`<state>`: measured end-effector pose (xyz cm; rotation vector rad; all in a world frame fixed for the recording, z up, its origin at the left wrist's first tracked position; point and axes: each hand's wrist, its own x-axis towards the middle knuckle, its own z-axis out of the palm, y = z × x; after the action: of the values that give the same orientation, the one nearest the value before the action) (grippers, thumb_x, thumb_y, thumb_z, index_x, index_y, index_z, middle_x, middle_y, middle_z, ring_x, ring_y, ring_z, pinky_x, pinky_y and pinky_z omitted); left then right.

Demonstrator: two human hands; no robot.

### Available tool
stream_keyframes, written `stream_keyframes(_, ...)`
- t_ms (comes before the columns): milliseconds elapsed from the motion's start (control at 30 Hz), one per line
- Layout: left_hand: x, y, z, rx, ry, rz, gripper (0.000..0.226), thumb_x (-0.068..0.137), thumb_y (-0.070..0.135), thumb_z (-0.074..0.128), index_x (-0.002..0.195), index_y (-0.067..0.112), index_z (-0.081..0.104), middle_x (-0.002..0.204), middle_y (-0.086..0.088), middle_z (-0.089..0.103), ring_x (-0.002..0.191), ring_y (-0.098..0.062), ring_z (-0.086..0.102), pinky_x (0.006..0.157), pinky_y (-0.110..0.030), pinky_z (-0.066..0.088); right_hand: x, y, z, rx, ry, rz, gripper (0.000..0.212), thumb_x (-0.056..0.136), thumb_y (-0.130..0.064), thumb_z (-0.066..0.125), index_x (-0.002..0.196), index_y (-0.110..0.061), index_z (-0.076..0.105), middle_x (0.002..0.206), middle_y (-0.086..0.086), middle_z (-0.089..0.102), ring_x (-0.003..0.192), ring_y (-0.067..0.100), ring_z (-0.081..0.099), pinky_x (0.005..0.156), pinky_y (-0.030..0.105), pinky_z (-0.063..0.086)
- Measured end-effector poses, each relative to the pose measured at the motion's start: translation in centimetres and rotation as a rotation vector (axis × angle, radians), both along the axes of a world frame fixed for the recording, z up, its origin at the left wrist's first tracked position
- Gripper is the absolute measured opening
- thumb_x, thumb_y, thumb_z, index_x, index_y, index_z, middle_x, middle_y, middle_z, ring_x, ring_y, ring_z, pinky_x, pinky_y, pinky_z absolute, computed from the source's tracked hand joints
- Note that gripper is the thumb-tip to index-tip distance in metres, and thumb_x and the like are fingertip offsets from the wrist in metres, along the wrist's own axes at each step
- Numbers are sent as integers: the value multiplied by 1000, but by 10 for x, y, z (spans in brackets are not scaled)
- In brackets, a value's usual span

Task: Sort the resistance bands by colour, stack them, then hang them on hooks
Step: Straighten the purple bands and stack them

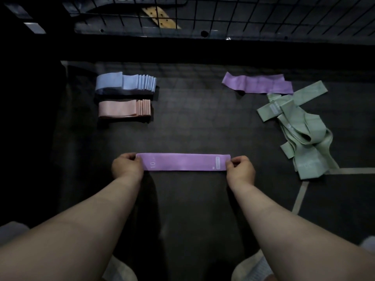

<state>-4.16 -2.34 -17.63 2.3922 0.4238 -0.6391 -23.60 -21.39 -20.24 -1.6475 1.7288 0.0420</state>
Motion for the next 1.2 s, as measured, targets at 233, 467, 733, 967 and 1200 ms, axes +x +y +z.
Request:
stream_keyframes(233, 3, 5, -3, -4, 5, -52, 24, 89, 7, 66, 112, 0, 69, 109, -19, 70, 103, -33, 64, 87, -30, 44, 0, 1, 4, 14, -5, 22, 11, 91, -24, 66, 92, -21, 56, 107, 11, 64, 90, 25, 63, 83, 31, 50)
stream_keyframes(467, 7, 0, 8, 164, -109, -179, 45, 87, 31, 64, 128, 13, 60, 131, -24, 51, 121, -42, 48, 106, -46, 36, 37, -46, 25, -193, 59, 210, 38, 92, -21, 58, 129, -14, 58, 135, 14, 47, 123, 34, 48, 104, 36, 38)
stream_keyframes(733, 1, -40, 24, 33, -343, -156, 53, 82, 23, 61, 132, 9, 52, 137, -22, 45, 128, -41, 40, 109, -49, 24, 141, -156, 34, 25, 33, 365, 57, 96, -33, 52, 150, -37, 35, 165, 10, 2, 150, 31, 11, 122, 36, 13)
stream_keyframes(967, -11, -59, 29, -84, -384, -284, 65, 67, 31, 49, 128, 9, 54, 131, -18, 49, 126, -35, 42, 107, -45, 24, 149, -188, 33, -74, -66, 239, 44, 100, -22, 50, 138, -2, 52, 142, 19, 52, 130, 35, 48, 102, 30, 38)
stream_keyframes(1200, -20, -86, 71, -203, -298, -472, 47, 82, 19, 62, 129, 17, 56, 131, -7, 52, 127, -26, 45, 108, -37, 23, 115, -169, 118, -417, -276, 226, 51, 74, 0, 67, 123, -10, 54, 133, 12, 47, 117, 26, 52, 103, 35, 43)
